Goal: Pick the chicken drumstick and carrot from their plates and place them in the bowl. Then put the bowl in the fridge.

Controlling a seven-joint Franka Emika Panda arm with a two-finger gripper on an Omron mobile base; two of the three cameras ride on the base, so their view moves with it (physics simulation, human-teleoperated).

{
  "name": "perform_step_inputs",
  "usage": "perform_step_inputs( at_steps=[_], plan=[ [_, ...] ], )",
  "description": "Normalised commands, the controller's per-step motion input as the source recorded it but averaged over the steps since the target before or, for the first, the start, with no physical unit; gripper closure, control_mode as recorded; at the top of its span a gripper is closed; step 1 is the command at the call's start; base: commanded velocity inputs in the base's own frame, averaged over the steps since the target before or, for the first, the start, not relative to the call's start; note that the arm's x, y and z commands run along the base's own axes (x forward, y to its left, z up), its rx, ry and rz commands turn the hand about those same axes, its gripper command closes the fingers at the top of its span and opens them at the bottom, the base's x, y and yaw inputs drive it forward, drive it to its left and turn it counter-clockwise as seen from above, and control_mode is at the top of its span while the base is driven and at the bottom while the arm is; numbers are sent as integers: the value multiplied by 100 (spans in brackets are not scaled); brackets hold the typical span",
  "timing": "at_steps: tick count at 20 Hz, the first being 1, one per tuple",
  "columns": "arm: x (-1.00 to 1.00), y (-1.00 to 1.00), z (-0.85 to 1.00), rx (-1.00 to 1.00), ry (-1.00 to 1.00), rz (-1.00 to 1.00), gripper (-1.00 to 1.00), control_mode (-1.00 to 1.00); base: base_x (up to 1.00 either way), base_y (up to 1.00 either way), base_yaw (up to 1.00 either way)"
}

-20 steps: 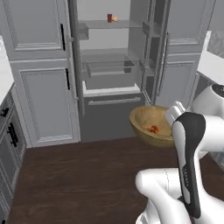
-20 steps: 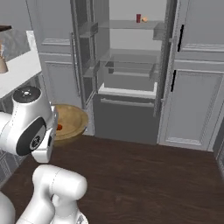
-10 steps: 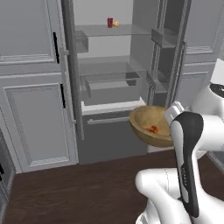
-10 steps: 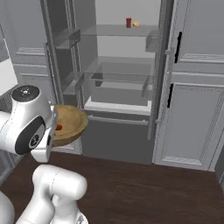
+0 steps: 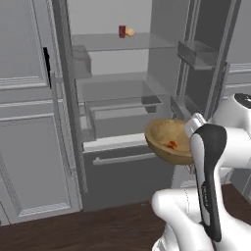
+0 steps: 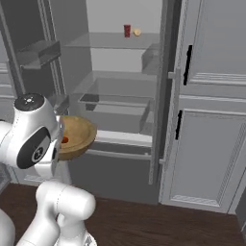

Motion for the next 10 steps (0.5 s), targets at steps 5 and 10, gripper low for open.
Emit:
perform_step_inputs(
  at_steps=[5,10],
  plan=[
    [0,0,0,0,0,0,100,100,84,-6,-1],
    [0,0,0,0,0,0,100,100,98,-21,0]
  ],
)
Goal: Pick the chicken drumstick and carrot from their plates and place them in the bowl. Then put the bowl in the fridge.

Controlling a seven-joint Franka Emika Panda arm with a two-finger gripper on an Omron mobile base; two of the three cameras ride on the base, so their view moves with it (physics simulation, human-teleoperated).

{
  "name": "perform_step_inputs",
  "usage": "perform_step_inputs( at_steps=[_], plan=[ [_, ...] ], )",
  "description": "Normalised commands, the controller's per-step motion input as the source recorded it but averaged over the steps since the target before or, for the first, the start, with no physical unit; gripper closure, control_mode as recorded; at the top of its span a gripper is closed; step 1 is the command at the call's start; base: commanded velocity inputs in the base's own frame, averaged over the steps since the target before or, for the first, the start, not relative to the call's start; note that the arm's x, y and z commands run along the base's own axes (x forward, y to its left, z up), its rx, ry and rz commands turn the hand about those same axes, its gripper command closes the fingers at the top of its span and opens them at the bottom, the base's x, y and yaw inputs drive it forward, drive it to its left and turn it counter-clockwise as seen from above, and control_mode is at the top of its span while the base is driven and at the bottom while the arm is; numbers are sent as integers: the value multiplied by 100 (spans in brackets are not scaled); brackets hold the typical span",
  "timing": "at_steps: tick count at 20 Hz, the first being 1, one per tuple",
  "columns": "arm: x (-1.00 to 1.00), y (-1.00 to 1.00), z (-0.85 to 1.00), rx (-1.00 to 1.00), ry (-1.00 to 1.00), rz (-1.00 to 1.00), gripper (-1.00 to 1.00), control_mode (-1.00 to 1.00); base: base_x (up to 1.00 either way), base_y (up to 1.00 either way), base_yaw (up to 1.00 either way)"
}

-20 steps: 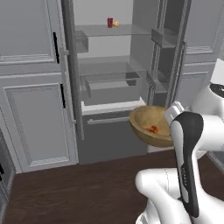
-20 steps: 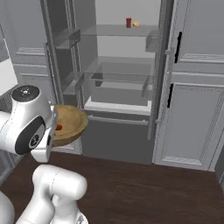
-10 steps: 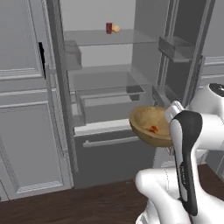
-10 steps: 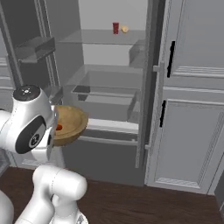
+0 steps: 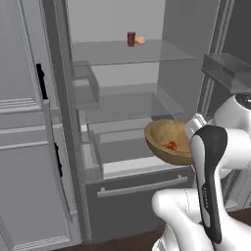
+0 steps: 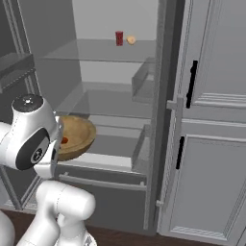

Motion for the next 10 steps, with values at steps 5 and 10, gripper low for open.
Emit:
perform_step_inputs(
  at_steps=[5,10],
  plan=[
    [0,0,0,0,0,0,100,100,86,-23,0],
    [0,0,0,0,0,0,100,100,37,-3,0]
  ],
)
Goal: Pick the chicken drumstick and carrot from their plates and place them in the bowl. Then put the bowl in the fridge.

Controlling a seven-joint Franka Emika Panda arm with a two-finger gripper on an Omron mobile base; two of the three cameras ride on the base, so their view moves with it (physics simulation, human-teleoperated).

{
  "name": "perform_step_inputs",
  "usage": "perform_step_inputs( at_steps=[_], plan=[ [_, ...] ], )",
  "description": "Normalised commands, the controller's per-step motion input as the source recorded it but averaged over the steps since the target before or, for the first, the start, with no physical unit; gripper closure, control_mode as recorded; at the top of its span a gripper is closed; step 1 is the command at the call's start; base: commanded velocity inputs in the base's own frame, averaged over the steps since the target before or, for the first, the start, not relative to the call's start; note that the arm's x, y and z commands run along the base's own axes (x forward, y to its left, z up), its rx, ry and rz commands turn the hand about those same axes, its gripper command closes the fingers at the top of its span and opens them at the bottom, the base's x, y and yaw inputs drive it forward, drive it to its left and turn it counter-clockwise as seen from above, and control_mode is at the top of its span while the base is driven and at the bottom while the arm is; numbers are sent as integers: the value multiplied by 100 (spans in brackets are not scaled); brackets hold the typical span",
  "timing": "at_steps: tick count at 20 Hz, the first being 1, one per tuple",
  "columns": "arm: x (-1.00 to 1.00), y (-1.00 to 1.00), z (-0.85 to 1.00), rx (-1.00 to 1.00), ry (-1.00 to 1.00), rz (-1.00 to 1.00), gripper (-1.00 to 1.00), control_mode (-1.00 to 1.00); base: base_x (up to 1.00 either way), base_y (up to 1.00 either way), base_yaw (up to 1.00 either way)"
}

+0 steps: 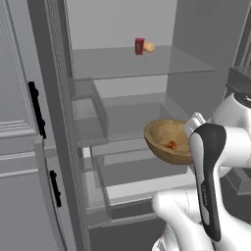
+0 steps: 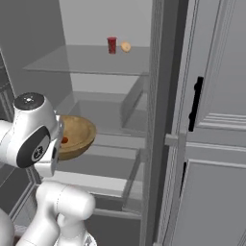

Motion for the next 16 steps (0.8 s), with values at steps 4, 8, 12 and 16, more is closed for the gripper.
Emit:
perform_step_inputs(
  at_steps=[4,8,12,16],
  plan=[
    [0,0,0,0,0,0,100,100,50,0,1],
    [0,0,0,0,0,0,100,100,53,0,0],
    [0,0,0,0,0,0,100,100,52,0,0],
    [0,0,0,0,0,0,100,100,51,0,0]
  ],
)
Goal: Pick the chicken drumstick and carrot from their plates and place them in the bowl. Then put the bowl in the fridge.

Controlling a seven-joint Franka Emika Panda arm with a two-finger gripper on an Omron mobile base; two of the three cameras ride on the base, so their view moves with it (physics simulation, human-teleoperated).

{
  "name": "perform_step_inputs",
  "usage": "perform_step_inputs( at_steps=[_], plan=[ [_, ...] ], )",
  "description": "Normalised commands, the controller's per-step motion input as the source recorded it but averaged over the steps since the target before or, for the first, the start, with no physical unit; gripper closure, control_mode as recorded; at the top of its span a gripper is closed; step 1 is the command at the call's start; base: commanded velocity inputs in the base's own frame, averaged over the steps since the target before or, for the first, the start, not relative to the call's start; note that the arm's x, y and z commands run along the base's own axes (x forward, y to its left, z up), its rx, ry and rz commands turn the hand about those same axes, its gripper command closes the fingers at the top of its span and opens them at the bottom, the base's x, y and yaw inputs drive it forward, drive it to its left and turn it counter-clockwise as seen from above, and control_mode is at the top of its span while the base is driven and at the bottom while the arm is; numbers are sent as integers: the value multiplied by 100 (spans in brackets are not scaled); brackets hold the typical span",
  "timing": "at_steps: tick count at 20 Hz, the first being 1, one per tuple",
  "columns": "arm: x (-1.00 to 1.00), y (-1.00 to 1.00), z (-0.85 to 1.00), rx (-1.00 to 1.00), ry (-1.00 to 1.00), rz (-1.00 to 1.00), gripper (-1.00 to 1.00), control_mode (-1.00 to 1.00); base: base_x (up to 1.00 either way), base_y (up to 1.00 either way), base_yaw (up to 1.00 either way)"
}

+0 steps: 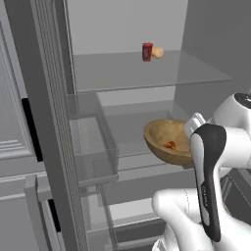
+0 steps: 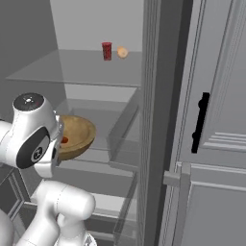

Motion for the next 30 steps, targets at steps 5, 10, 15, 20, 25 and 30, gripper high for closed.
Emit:
perform_step_inputs(
  at_steps=[5,10,15,20,25,30],
  plan=[
    [0,0,0,0,0,0,100,100,60,0,0],
    [6,0,-18,0,-10,0,100,-100,8,0,0],
    [38,3,-29,0,-12,0,100,-100,0,0,0],
    [71,8,-27,0,-6,-2,100,-100,0,0,0],
    [74,0,-33,0,0,-3,100,-100,0,0,0],
    [97,0,-26,0,1,-5,100,-100,0,0,0]
  ],
)
